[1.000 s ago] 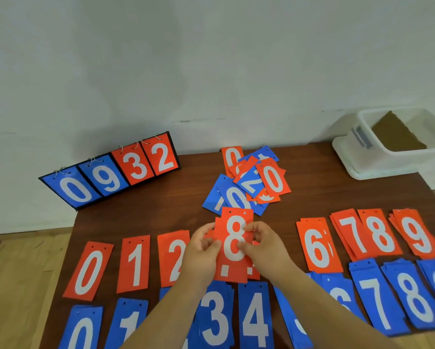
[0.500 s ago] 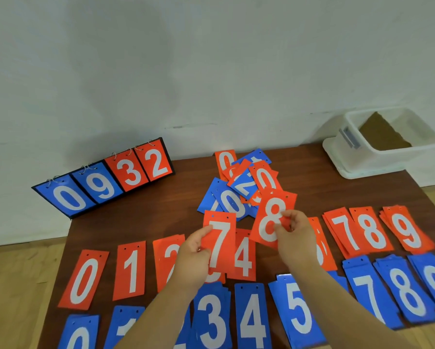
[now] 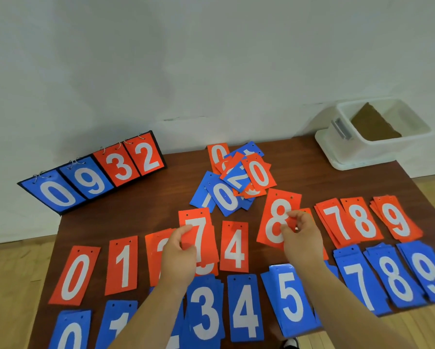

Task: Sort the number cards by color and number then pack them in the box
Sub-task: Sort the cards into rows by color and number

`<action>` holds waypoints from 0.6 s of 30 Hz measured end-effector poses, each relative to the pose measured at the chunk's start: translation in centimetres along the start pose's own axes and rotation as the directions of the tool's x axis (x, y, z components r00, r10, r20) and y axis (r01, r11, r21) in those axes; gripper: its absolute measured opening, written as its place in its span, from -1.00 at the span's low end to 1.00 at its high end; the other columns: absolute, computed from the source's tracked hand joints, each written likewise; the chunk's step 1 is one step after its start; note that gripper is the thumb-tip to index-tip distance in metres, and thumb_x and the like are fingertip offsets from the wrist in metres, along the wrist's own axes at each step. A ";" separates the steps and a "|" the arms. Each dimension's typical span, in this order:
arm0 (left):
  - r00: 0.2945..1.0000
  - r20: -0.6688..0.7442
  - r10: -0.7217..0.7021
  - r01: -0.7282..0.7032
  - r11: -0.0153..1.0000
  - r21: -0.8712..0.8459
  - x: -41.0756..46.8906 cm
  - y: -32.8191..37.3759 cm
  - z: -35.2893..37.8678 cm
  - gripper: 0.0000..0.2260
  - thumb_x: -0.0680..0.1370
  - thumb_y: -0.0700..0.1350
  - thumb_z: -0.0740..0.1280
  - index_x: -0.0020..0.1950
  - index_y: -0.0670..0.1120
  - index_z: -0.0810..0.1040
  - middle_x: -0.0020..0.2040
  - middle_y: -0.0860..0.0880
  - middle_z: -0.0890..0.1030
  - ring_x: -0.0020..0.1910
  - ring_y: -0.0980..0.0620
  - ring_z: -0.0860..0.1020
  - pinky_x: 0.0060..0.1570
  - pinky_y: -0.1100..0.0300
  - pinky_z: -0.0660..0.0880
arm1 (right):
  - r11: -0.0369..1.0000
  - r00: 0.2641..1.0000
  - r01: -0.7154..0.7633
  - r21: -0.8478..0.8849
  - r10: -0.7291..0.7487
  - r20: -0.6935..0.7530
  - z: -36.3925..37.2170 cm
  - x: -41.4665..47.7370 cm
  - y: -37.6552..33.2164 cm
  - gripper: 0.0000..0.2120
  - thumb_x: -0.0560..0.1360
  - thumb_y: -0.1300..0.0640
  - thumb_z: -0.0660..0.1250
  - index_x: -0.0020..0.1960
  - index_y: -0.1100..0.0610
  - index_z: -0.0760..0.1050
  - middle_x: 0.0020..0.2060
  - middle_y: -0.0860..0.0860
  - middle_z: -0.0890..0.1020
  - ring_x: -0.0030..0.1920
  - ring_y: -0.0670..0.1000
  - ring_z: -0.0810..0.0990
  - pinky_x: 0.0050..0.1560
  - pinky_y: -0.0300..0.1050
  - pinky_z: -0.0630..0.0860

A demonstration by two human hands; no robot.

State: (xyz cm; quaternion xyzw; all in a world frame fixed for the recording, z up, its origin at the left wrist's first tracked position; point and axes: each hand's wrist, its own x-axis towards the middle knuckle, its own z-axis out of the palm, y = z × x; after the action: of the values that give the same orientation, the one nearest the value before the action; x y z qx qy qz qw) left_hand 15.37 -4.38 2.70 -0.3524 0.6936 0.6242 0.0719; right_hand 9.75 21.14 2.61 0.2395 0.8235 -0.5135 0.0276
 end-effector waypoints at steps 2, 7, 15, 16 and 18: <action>1.000 0.008 0.005 -0.005 0.999 0.044 -0.3 -0.4 1.3 -0.57 0.65 -0.32 0.25 0.30 0.21 0.48 0.17 0.06 0.54 0.04 0.07 0.62 -0.24 0.21 0.64 | 0.999 0.999 -0.029 -0.016 0.028 -0.035 -1.4 0.1 1.1 -0.71 0.61 0.15 0.37 0.26 -0.13 0.47 0.21 -0.11 0.53 0.17 -0.03 0.55 -0.12 -0.16 0.62; 0.996 0.088 0.003 -0.016 0.989 0.146 -1.4 -0.3 6.1 -0.56 0.64 -0.30 0.25 0.29 0.24 0.49 0.17 0.07 0.56 -0.14 0.08 0.64 -0.28 0.17 0.64 | 0.998 0.993 -0.069 -0.015 0.067 -0.093 -5.5 0.1 4.1 -0.73 0.62 0.13 0.36 0.24 -0.16 0.46 0.19 -0.13 0.52 0.20 -0.01 0.55 -0.06 -0.13 0.63; 0.984 0.172 0.055 -0.096 0.966 0.239 -3.7 0.2 15.5 -0.57 0.60 -0.32 0.27 0.25 0.21 0.52 0.12 0.14 0.56 -0.10 0.09 0.66 -0.19 0.09 0.68 | 0.992 0.983 -0.122 0.023 0.124 -0.133 -13.6 3.2 7.9 -0.75 0.61 0.12 0.35 0.23 -0.14 0.47 0.12 -0.13 0.57 0.11 0.00 0.60 -0.03 0.00 0.67; 0.983 0.174 0.065 -0.106 0.965 0.241 -4.0 0.2 17.0 -0.57 0.58 -0.32 0.28 0.24 0.20 0.53 0.10 0.12 0.59 -0.17 0.09 0.67 -0.23 0.09 0.67 | 0.992 0.984 -0.122 0.019 0.123 -0.127 -14.8 3.7 8.4 -0.75 0.61 0.13 0.35 0.23 -0.13 0.47 0.12 -0.12 0.57 0.10 0.02 0.61 -0.07 -0.02 0.66; 0.981 0.175 0.080 -0.121 0.965 0.234 -4.8 0.3 20.2 -0.59 0.56 -0.32 0.28 0.23 0.16 0.55 0.00 0.06 0.64 -0.33 0.09 0.63 -0.36 0.14 0.60 | 0.992 0.986 -0.125 0.012 0.125 -0.108 -17.3 4.7 9.6 -0.75 0.61 0.15 0.34 0.22 -0.12 0.48 0.10 -0.12 0.58 0.07 0.02 0.62 -0.18 -0.09 0.61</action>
State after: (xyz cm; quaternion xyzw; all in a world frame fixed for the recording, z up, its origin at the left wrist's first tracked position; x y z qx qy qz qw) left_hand 11.86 16.08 1.29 -0.2524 0.7738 0.5639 0.1397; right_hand 13.10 41.17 1.40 0.3182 0.8058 -0.4992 0.0145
